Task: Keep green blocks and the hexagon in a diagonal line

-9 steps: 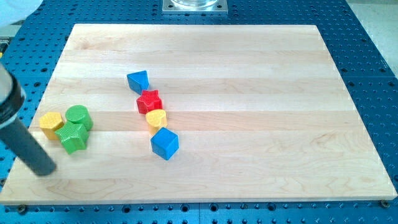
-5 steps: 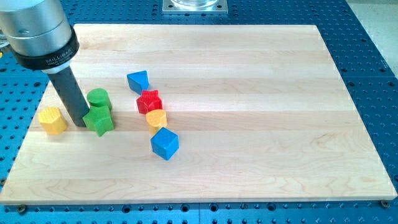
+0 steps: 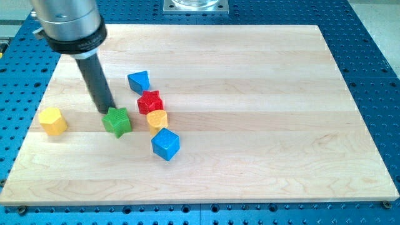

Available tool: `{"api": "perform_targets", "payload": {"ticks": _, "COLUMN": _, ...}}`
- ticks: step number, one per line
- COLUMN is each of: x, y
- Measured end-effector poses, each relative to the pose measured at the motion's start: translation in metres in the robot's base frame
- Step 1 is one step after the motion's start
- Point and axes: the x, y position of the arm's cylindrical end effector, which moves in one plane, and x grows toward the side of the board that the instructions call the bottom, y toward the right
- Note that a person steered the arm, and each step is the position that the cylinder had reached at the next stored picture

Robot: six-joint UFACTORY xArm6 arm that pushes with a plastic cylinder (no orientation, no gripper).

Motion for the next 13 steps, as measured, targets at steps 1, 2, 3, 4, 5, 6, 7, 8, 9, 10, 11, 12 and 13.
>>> {"api": "perform_targets", "payload": {"ticks": 1, "x": 0.003, "y": 0.021}}
{"api": "perform_targets", "payload": {"ticks": 2, "x": 0.011, "y": 0.032}}
{"api": "perform_targets", "payload": {"ticks": 3, "x": 0.032, "y": 0.019}}
{"api": "perform_targets", "payload": {"ticks": 4, "x": 0.057, "y": -0.009}}
{"api": "perform_targets", "payload": {"ticks": 5, "x": 0.063, "y": 0.035}}
{"api": "perform_targets", "payload": {"ticks": 6, "x": 0.095, "y": 0.002}}
{"api": "perform_targets", "payload": {"ticks": 7, "x": 0.109, "y": 0.023}}
{"api": "perform_targets", "payload": {"ticks": 8, "x": 0.13, "y": 0.026}}
{"api": "perform_targets", "payload": {"ticks": 9, "x": 0.13, "y": -0.02}}
{"api": "perform_targets", "payload": {"ticks": 10, "x": 0.13, "y": -0.052}}
{"api": "perform_targets", "payload": {"ticks": 11, "x": 0.127, "y": -0.059}}
{"api": "perform_targets", "payload": {"ticks": 12, "x": 0.127, "y": -0.06}}
{"api": "perform_targets", "payload": {"ticks": 13, "x": 0.144, "y": -0.079}}
